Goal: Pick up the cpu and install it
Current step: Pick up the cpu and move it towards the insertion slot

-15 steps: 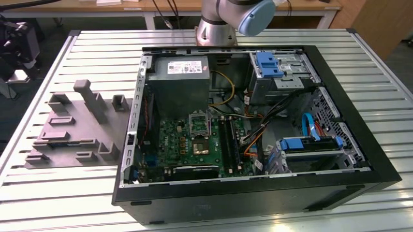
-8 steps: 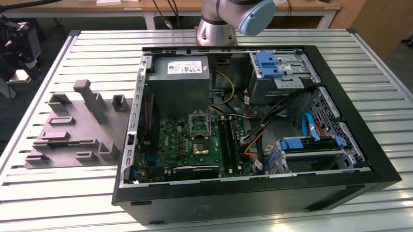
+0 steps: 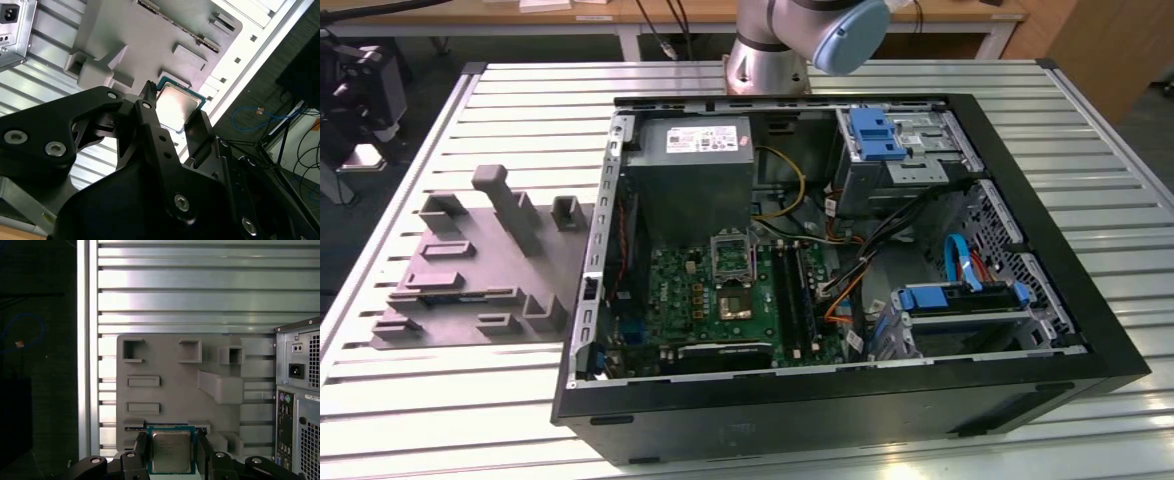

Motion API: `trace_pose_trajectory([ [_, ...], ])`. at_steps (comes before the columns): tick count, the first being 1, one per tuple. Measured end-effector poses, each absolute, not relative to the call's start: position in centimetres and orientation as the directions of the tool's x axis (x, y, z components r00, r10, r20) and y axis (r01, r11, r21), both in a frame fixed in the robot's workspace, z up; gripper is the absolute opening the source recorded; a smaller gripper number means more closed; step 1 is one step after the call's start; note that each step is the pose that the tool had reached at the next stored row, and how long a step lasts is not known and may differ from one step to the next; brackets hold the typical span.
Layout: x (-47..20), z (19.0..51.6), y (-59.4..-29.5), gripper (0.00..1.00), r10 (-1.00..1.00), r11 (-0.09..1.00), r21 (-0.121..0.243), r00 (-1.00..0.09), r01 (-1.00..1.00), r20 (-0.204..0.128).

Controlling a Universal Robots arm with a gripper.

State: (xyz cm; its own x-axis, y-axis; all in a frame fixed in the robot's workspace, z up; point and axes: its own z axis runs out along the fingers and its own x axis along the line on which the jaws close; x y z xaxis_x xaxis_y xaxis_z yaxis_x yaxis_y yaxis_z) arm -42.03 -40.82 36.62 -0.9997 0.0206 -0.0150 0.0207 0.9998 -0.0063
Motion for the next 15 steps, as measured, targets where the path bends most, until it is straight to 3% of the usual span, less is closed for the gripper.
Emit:
trace_pose_trajectory([
  [15, -41.57, 36.62, -40.82, 0.47, 0.021, 1.000, -0.006, -1.000, 0.021, -0.015],
])
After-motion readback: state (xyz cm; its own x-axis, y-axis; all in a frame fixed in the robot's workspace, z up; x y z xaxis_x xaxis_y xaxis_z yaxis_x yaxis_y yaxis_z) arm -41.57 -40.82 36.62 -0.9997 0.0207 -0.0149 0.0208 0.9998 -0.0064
